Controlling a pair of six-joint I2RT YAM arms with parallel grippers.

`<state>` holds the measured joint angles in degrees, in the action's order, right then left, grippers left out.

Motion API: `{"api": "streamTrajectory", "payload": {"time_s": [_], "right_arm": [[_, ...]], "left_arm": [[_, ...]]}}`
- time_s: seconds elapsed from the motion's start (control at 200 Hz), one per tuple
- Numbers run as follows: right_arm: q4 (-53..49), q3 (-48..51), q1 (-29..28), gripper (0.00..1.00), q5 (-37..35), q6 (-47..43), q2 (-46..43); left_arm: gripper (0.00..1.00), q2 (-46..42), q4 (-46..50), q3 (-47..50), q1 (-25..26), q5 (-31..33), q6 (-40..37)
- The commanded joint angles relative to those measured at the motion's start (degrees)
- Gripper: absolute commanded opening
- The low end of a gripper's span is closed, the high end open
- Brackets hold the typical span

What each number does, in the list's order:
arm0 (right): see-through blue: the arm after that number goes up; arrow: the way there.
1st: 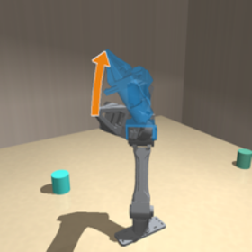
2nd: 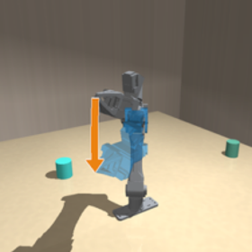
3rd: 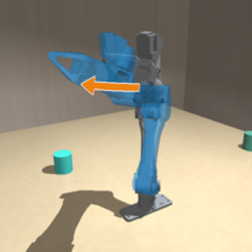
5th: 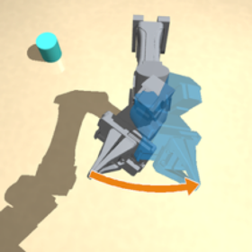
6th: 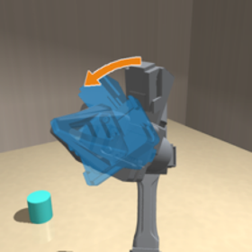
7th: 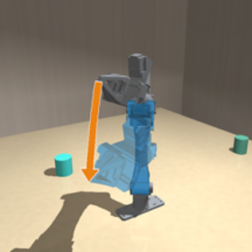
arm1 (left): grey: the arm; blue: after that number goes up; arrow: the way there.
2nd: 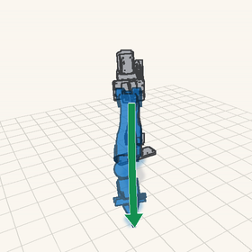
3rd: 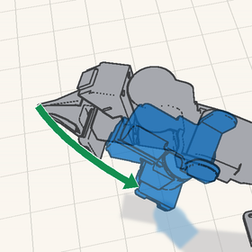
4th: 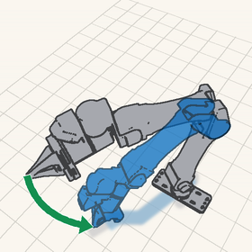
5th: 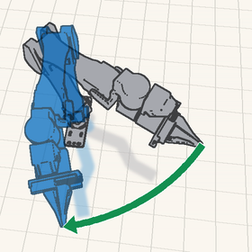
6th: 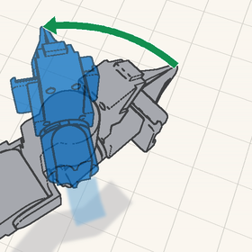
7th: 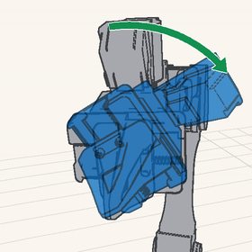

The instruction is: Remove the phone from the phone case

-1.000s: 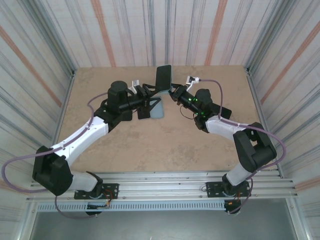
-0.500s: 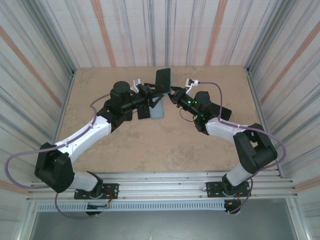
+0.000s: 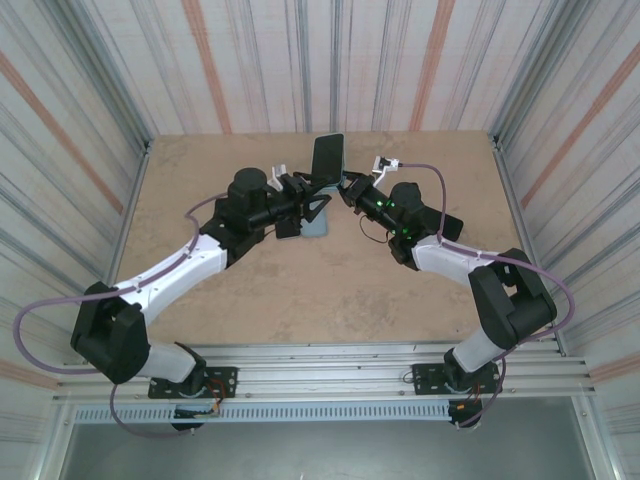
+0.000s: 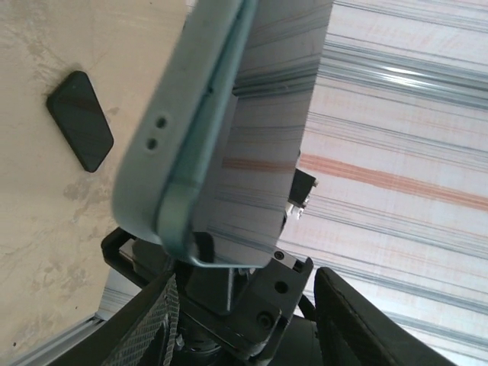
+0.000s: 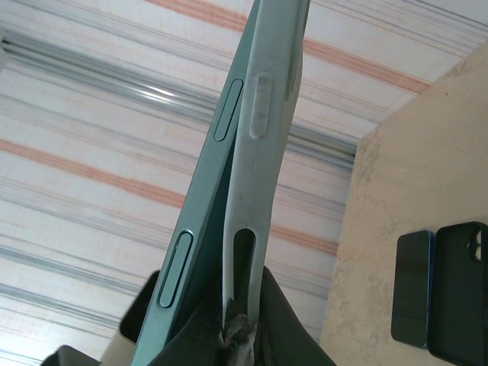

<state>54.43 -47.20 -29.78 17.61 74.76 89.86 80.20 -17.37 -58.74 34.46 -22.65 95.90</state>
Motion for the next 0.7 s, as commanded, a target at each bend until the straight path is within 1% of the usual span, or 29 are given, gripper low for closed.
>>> {"api": "streamTrajectory", "payload": {"time_s": [0.0, 0.1, 0.421, 0.576, 0.696], "right_arm": [[3.82, -0.35, -0.50, 0.00, 0.05, -1.28, -2.34], [3.63, -0.74, -0.59, 0.00, 0.56, -1.54, -2.14], [2.83, -1.22, -0.63, 0.00, 2.31, -2.40, -1.39], [2.92, -0.70, -0.37, 0.00, 2.19, -2.60, -1.00], [3.12, -1.03, 0.28, 0.00, 2.09, -2.26, -0.95]], "left_arm": [[0.50, 0.94, -3.46, -0.29, -0.62, 1.50, 1.03], [0.48, 1.71, -5.58, -0.15, -0.80, 1.50, 2.20], [0.42, 2.85, -7.50, -1.25, -1.41, 1.41, 3.41], [0.43, 2.97, -8.41, -1.34, -1.33, 0.90, 4.47], [0.48, 1.78, -6.18, -1.26, -0.78, 0.44, 3.75]]}}
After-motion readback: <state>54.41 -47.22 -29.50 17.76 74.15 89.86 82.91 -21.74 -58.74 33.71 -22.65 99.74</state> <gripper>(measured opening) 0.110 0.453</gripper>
